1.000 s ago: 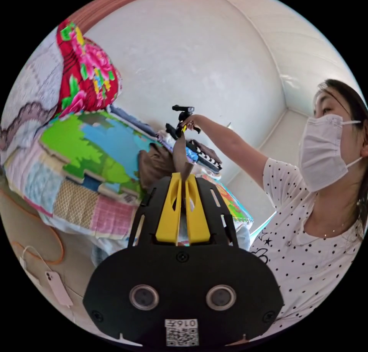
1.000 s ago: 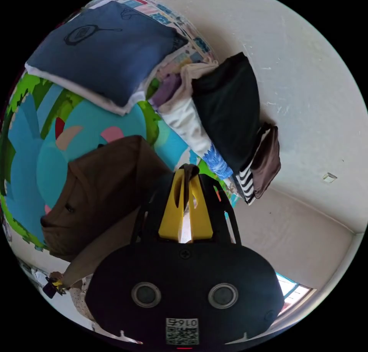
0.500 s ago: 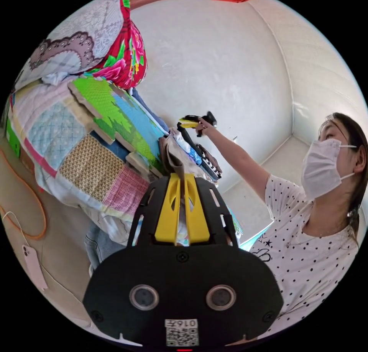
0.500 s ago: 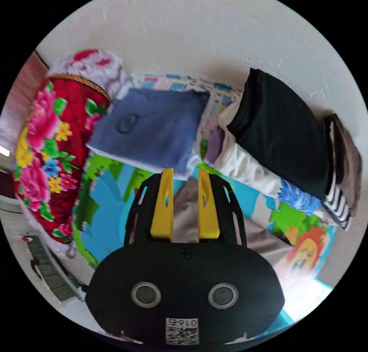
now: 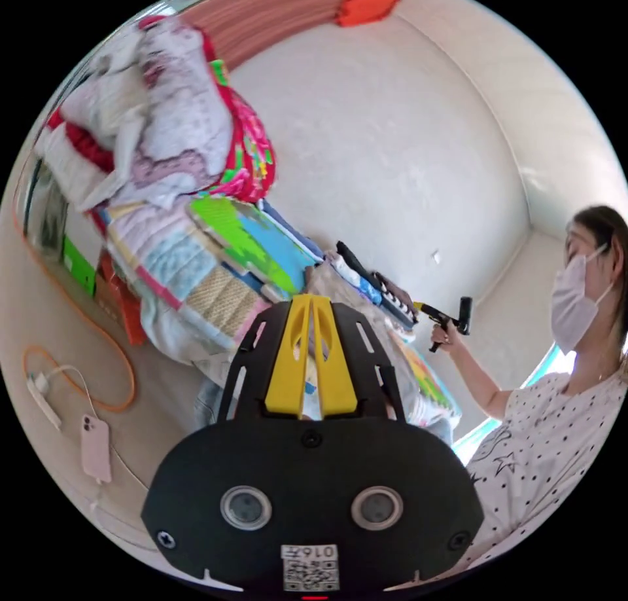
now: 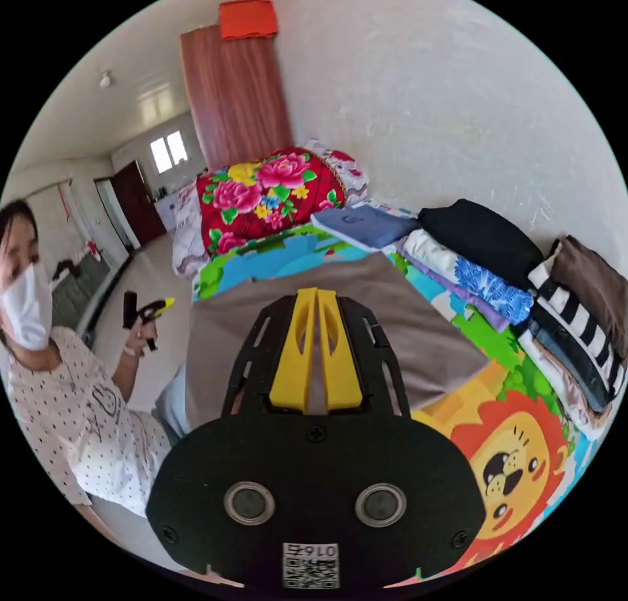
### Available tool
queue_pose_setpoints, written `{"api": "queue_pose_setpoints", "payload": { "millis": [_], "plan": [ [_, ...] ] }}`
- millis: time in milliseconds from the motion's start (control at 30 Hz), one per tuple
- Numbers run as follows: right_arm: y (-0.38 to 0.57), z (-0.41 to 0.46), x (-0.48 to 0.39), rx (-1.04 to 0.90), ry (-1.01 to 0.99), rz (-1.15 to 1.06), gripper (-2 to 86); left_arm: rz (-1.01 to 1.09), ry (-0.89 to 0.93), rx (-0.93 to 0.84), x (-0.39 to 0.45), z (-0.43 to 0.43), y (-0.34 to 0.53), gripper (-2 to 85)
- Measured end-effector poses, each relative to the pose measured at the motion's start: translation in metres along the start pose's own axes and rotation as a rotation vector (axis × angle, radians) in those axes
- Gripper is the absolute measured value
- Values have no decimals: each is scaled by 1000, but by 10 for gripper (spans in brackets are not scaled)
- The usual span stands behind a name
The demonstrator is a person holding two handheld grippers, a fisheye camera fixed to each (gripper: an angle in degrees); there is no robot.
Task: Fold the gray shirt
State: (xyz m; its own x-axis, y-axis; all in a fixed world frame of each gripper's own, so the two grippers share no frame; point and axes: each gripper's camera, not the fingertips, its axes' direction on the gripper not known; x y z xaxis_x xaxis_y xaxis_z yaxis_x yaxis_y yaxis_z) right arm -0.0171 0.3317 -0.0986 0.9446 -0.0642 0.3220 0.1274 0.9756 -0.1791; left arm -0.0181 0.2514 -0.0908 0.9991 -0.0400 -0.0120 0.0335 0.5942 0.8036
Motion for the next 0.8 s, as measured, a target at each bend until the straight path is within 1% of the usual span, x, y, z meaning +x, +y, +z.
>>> {"api": "queue_pose_setpoints", "payload": {
  "millis": [67, 100, 133, 200, 233, 267, 300, 333, 367, 400, 467, 500, 533, 667, 700, 800],
  "plan": [
    [67, -8, -60, -23, 65, -23, 18, 111, 47, -91, 35, 25, 4, -10],
    [83, -9, -74, -10, 71, -13, 23, 169, 84, -146, 57, 42, 9, -10],
    [114, -8, -95, 26, 59, 44, 46, 190, 104, -171, 67, 51, 12, -9],
    [155, 5, -117, 21, -38, 152, 77, 262, 200, -243, 107, 81, 29, -9],
    [177, 17, -128, -25, -115, 201, 99, 276, 225, -255, 115, 87, 34, -9],
    [199, 28, -138, -53, -161, 257, 124, 296, 268, -280, 131, 99, 44, -9],
    [210, 32, -142, -61, -170, 283, 129, 314, 295, -300, 144, 108, 55, -9],
    [233, 32, -151, -10, -164, 326, 137, 319, 300, -311, 149, 112, 61, -9],
    [256, 26, -156, 82, -151, 396, 133, 324, 298, -331, 159, 119, 72, -9],
    [267, 22, -158, 121, -160, 423, 132, 332, 289, -343, 166, 124, 83, -9],
    [309, 11, -161, 255, -234, 528, 123, 337, 269, -358, 173, 128, 99, -9],
    [319, 11, -162, 269, -255, 546, 122, 337, 253, -366, 177, 129, 109, -9],
    [335, 17, -163, 251, -286, 570, 122, 336, 244, -369, 178, 129, 114, -9],
    [374, 65, -169, 26, -261, 575, 130, 320, 226, -375, 186, 126, 145, -9],
    [378, 72, -170, 20, -275, 571, 132, 317, 231, -375, 189, 124, 153, -9],
    [393, 100, -169, 64, -401, 585, 136, 330, 209, -366, 200, 115, 175, -7]
  ]
}}
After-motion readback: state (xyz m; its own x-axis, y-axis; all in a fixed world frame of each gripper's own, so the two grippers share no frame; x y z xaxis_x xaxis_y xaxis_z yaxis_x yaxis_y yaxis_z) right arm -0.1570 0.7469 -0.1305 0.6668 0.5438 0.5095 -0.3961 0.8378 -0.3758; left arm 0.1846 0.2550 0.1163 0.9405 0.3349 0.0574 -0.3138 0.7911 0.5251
